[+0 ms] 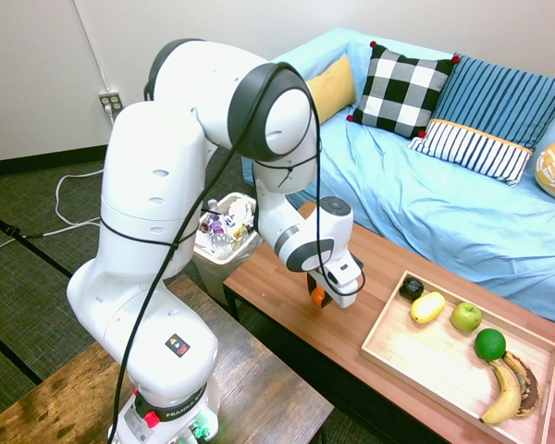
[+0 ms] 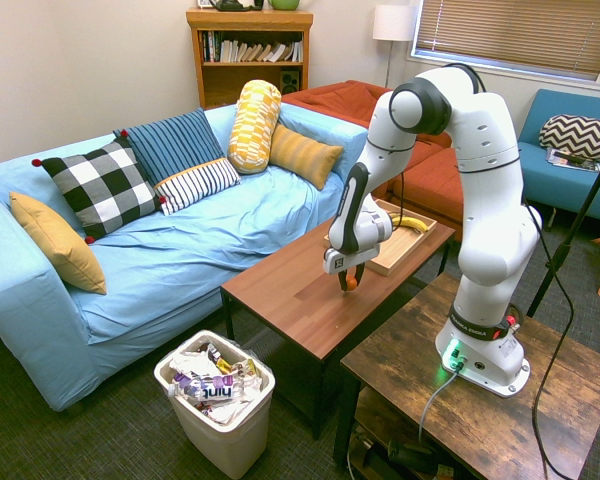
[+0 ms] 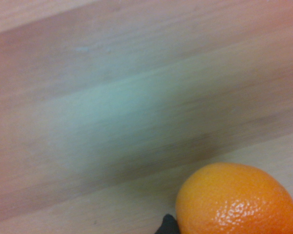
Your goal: Put the tangerine in the tray
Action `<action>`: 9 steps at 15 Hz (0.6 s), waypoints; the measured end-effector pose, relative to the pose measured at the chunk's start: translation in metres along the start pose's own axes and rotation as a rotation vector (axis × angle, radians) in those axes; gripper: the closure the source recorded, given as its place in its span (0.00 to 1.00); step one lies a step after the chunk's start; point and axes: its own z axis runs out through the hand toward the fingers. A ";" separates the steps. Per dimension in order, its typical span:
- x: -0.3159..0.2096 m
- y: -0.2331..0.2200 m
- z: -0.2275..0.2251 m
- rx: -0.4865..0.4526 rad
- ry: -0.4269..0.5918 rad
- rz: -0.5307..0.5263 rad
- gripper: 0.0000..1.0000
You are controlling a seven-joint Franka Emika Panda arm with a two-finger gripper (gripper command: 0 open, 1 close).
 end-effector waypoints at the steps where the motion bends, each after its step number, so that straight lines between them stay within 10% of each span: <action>1: 0.017 0.007 -0.018 0.006 0.014 0.016 1.00; 9: 0.216 0.103 -0.094 0.014 0.086 0.235 1.00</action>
